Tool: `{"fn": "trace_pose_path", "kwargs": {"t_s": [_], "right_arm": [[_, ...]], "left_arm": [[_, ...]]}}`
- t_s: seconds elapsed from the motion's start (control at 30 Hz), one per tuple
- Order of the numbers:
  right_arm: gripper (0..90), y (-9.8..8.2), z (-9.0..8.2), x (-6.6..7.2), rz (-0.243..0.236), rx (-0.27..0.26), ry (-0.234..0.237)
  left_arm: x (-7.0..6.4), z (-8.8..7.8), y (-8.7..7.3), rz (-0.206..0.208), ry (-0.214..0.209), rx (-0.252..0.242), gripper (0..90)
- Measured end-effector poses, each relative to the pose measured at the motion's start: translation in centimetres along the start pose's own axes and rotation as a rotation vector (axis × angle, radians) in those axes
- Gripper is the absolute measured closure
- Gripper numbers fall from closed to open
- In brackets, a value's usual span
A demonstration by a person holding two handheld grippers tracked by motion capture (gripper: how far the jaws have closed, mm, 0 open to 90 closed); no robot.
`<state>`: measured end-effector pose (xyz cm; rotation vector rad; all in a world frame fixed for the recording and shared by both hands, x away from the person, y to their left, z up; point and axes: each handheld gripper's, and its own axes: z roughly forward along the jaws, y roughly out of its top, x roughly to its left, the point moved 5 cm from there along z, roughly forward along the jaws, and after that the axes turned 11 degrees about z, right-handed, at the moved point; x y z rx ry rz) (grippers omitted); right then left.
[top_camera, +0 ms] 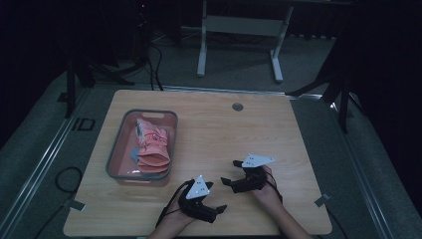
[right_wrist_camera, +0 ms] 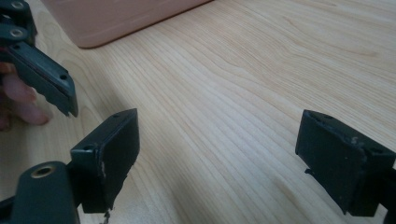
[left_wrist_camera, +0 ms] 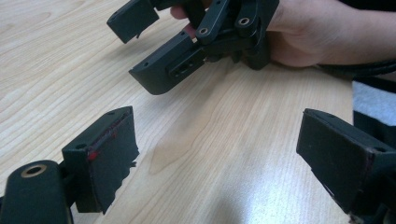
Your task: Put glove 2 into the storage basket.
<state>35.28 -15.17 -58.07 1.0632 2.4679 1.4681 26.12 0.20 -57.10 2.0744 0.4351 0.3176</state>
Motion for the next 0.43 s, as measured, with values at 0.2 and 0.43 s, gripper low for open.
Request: {"fn": "trace_pose_path", "kwargs": {"t_s": [0.2, 0.43], "right_arm": [[13.4, -0.41, 0.01, 0.18, -0.036, 0.012, -0.03], [13.5, -0.35, -0.02, 0.12, -0.032, 0.004, -0.03]], "left_arm": [[0.03, -0.14, 0.01, 0.001, 0.013, -0.007, 12.3], [0.01, -0.2, -0.02, 0.014, 0.014, -0.011, 12.3]]}}
